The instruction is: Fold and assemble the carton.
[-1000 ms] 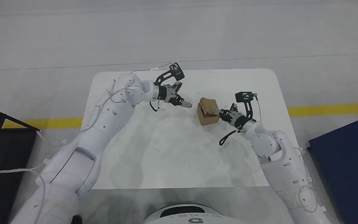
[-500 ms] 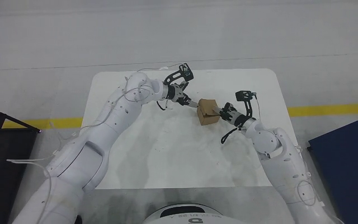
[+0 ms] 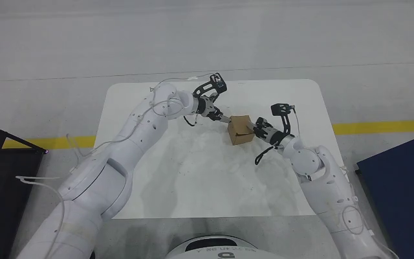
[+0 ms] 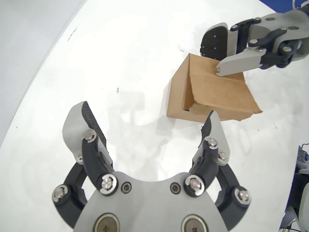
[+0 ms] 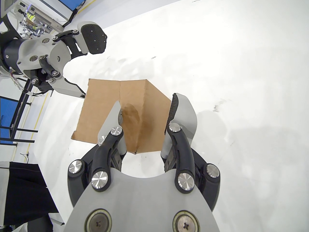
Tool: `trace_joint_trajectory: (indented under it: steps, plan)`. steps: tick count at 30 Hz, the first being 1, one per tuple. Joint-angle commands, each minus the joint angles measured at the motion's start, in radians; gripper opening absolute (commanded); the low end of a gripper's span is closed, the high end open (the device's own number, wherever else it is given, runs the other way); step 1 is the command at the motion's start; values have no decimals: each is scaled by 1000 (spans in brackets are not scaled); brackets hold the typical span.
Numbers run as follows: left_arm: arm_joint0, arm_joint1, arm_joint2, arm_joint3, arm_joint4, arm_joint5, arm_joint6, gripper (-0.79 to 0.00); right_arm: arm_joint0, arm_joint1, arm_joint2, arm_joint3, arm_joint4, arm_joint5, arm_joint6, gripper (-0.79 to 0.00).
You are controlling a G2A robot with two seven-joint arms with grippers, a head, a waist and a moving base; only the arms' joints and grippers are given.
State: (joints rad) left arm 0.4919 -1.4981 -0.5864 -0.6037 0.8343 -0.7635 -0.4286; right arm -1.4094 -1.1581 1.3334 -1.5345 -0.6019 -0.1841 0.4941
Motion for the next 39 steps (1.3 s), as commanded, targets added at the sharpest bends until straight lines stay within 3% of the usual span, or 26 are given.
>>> trace_joint_trajectory:
  steps: [1,9,24,39]
  plan:
    - [-4,-6,4,11,1,-1,0,0,2,0,-1,2,-1,1,-1,-385]
    - [-28,-24,6,59,4,-20,15,0,1,1,6,-11,19,2,0,-351]
    - [-48,-58,21,117,23,-40,20,0,27,-1,-7,27,109,-23,48,-397]
    - [-68,-80,20,184,32,-58,18,0,38,2,-26,29,55,-15,45,-422]
